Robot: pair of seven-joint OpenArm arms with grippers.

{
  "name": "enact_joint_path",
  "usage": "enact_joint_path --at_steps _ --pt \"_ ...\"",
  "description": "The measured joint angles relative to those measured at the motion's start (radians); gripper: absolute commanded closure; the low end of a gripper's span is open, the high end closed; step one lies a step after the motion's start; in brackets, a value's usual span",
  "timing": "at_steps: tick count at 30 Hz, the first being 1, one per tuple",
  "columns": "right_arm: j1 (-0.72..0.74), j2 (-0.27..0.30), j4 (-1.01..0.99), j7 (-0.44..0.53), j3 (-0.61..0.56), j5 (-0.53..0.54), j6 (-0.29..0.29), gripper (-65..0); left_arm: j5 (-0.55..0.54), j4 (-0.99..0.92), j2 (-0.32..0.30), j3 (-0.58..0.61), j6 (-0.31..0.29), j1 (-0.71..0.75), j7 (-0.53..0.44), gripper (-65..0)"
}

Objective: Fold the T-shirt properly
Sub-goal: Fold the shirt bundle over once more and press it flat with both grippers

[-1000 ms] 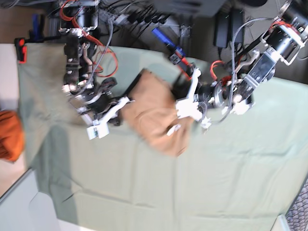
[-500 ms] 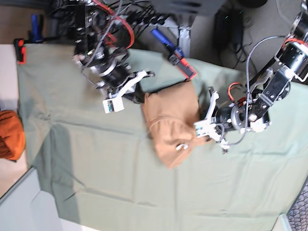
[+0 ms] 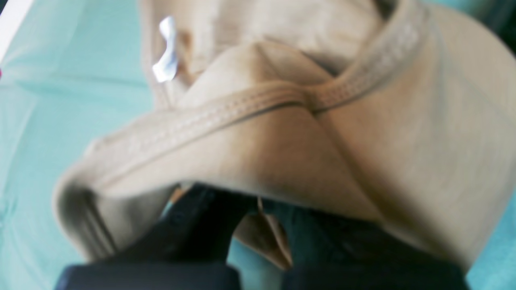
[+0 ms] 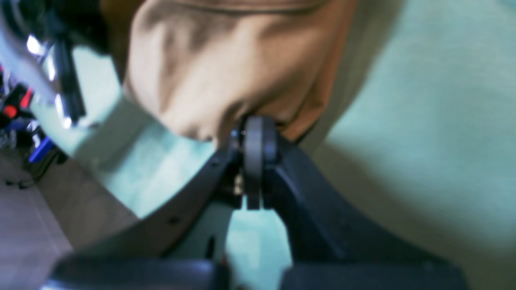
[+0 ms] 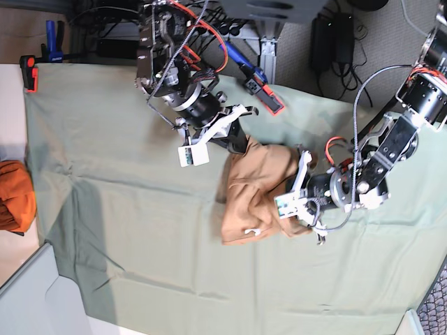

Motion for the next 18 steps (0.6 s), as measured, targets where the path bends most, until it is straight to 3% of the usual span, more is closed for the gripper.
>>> enact_joint_path --at_steps 12,18 --pt "-0.014 0.0 0.001 0.0 -0.021 -0.003 0.0 0.0 -0.002 0.0 -0.108 0.001 0.027 -0.034 -0.01 0.0" --pt "-0.014 0.0 0.001 0.0 -0.021 -0.003 0.0 0.0 0.0 0.0 -0.163 0.001 0.125 -0.058 -0.014 0.0"
